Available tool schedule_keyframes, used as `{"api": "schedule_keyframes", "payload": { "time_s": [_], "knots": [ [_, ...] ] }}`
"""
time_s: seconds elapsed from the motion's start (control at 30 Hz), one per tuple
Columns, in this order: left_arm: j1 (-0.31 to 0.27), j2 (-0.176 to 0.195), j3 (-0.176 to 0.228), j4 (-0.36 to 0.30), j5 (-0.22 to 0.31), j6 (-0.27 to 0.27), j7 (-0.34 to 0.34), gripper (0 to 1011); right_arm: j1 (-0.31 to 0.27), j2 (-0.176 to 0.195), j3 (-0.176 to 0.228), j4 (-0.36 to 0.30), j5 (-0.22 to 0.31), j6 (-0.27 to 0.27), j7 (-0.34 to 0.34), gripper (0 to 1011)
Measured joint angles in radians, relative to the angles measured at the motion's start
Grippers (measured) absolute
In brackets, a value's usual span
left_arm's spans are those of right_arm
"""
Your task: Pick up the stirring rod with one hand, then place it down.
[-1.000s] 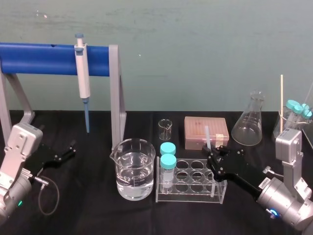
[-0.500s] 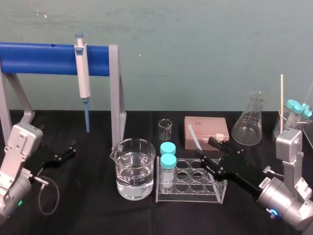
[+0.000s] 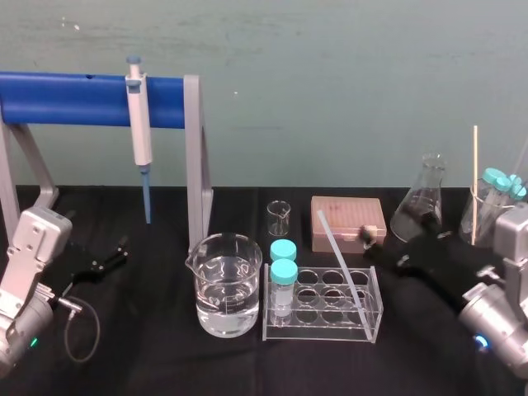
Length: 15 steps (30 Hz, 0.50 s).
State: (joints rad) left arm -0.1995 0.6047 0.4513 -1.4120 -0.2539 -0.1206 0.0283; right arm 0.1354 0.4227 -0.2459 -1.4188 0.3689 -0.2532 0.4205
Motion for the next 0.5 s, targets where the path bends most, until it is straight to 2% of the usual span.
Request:
{"api": "schedule_keyframes", "payload": {
  "time_s": [0.03,0.1,0.17,0.23,0.3,0.5],
  "knots": [
    [0.0,0.0,0.0,0.0,0.0,0.0,0.0,1000,-0.013,-0.008,0.023,-0.011,-0.028,0.005,-0.064,985],
    [0.0,0.0,0.0,0.0,0.0,0.0,0.0,1000,-0.025,-0.017,0.043,-0.019,-0.055,0.025,-0.128,1003],
    [0.0,0.0,0.0,0.0,0.0,0.0,0.0,1000,-0.041,-0.033,0.069,-0.023,-0.091,0.083,-0.224,1003],
    [0.0,0.0,0.0,0.0,0.0,0.0,0.0,1000,-0.051,-0.047,0.084,-0.019,-0.112,0.143,-0.282,1003],
    [0.0,0.0,0.0,0.0,0.0,0.0,0.0,1000,-0.056,-0.056,0.091,-0.009,-0.12,0.188,-0.306,1003],
    [0.0,0.0,0.0,0.0,0.0,0.0,0.0,1000,-0.055,-0.07,0.095,0.013,-0.133,0.247,-0.314,1003]
  ]
}}
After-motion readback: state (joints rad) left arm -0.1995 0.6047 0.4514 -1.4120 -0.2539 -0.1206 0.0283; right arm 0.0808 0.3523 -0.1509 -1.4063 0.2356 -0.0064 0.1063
